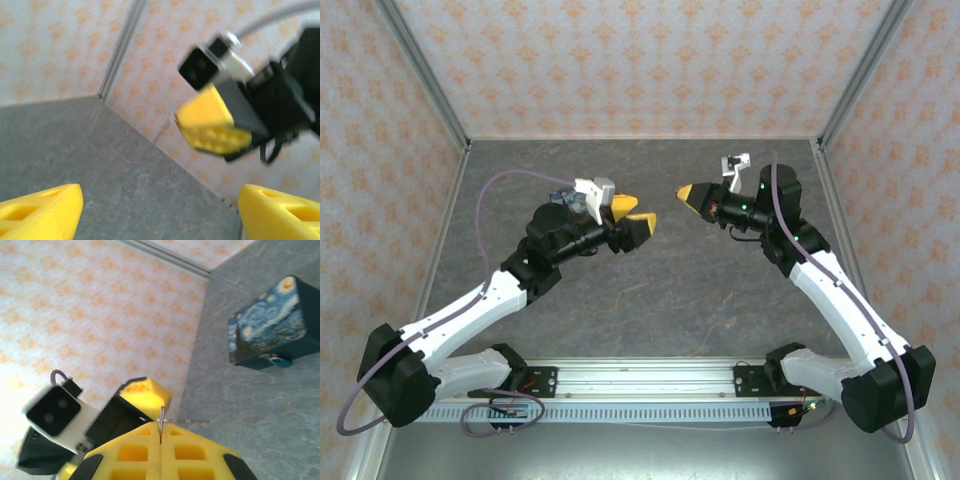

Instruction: Unlock the padlock with the key

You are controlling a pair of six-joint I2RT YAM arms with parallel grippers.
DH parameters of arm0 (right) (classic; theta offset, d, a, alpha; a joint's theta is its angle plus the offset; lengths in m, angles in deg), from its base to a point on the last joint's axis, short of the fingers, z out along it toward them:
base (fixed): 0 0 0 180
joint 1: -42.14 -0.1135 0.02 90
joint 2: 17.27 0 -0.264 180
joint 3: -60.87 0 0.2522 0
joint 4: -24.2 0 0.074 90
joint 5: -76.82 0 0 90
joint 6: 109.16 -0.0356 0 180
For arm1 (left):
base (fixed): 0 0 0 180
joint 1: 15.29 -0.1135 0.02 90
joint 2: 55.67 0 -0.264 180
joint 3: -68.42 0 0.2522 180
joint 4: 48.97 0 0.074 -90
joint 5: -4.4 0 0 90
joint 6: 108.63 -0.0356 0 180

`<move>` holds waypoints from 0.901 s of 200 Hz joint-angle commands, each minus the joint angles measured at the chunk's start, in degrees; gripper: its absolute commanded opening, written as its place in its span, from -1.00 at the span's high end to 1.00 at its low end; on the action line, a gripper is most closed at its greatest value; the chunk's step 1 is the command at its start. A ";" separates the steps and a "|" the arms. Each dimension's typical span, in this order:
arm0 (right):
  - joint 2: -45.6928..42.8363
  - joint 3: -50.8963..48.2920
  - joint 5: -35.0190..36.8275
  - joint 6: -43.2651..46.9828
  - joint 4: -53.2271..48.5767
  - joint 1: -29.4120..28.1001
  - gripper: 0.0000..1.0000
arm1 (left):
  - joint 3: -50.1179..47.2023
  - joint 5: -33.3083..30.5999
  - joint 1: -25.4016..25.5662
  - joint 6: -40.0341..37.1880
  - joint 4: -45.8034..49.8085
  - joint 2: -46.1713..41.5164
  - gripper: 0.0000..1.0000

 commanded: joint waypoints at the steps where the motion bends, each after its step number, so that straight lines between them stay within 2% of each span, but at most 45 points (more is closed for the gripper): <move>1: 0.59 3.06 -3.73 0.45 -4.69 -0.75 1.00 | -2.37 2.40 1.67 -19.65 -3.79 -1.10 -0.65; 34: 1.15 4.95 -4.64 2.53 -8.42 -3.01 1.00 | -1.24 2.69 3.08 -26.34 -3.55 0.08 -0.69; 57: 2.00 5.26 -4.72 2.72 -7.97 -5.38 1.00 | 0.23 3.59 3.73 -28.57 -2.80 1.69 -0.64; 97: 3.06 5.97 -3.72 2.74 -7.36 -7.55 1.00 | 3.69 6.01 3.85 -30.97 2.43 3.52 -0.07; 128: 2.93 5.39 -3.55 2.12 -6.59 -7.90 1.00 | 3.22 3.78 3.78 -30.72 1.74 3.20 -0.01; 180: 2.22 4.50 -3.24 1.50 -5.97 -7.95 1.00 | 3.26 1.73 3.78 -30.26 2.46 3.54 0.23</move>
